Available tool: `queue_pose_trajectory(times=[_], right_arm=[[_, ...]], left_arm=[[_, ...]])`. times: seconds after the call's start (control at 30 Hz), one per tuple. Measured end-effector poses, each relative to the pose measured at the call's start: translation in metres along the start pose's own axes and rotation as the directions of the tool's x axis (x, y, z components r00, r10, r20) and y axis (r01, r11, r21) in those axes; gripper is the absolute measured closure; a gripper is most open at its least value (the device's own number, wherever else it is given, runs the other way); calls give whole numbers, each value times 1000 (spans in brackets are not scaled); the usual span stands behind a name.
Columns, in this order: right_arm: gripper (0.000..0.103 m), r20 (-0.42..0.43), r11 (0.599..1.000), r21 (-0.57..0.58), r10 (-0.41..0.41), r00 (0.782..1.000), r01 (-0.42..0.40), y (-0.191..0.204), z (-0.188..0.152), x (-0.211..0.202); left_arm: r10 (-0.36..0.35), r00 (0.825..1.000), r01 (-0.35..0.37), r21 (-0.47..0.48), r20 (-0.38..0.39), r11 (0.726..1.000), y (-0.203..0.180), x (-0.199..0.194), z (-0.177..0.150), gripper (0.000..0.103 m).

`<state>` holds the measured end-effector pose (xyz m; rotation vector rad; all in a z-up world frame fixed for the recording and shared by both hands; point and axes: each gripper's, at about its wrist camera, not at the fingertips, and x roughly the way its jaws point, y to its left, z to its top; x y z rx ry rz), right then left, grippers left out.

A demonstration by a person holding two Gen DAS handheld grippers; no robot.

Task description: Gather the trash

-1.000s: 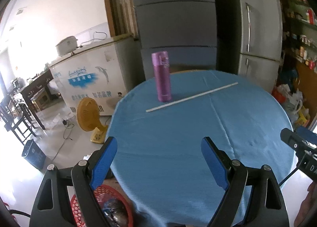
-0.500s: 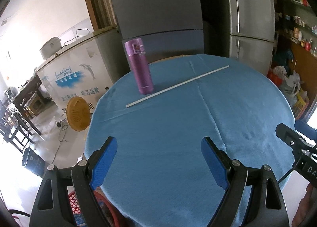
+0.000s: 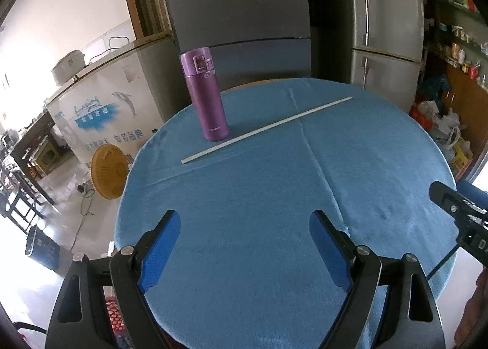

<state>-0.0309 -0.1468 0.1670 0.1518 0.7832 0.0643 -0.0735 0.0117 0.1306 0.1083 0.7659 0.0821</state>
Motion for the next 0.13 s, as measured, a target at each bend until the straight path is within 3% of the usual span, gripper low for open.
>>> queue_pose_trajectory(times=[0.13], right_arm=[[26,-33,999,10,-37,999,37,-1,0,24]], left_arm=[[-38,999,39,4,-33,999,6,24,-2,16]])
